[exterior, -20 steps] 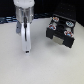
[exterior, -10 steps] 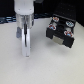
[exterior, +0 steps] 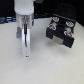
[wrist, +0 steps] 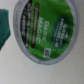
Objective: Open the kcup holder, insert the kcup into the holder, and close the kcup holder
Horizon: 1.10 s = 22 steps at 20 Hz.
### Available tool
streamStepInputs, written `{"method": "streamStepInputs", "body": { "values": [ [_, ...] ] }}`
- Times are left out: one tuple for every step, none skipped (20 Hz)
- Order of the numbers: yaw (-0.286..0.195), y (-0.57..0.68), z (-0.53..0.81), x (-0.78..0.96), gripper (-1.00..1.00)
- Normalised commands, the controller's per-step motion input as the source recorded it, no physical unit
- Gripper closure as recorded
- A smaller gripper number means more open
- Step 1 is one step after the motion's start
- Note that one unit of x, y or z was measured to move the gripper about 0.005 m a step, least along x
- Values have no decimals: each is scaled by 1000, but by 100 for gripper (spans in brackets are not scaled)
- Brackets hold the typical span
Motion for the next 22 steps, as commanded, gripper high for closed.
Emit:
{"method": "streamStepInputs", "body": {
  "values": [
    [-17,-8,-9,10,100],
    [-13,-13,-11,10,100],
    [-85,-21,124,102,100],
    [-88,-20,130,109,100],
    [-10,-9,-6,17,100],
    [-2,1,-4,18,100],
    [3,75,166,6,100],
    [1,143,381,-5,100],
    [-2,226,409,6,100],
    [-3,228,475,6,100],
    [-4,271,614,23,100],
    [-5,303,698,45,100],
    [-4,336,771,55,100],
    [-2,366,833,64,100],
    [2,394,879,75,100],
    [5,422,906,87,100],
    [11,455,912,113,100],
    [10,489,894,120,100],
    [17,508,857,103,100],
    [20,531,824,90,100],
    [18,560,778,87,100],
    [21,576,763,77,100]
  ]
}}
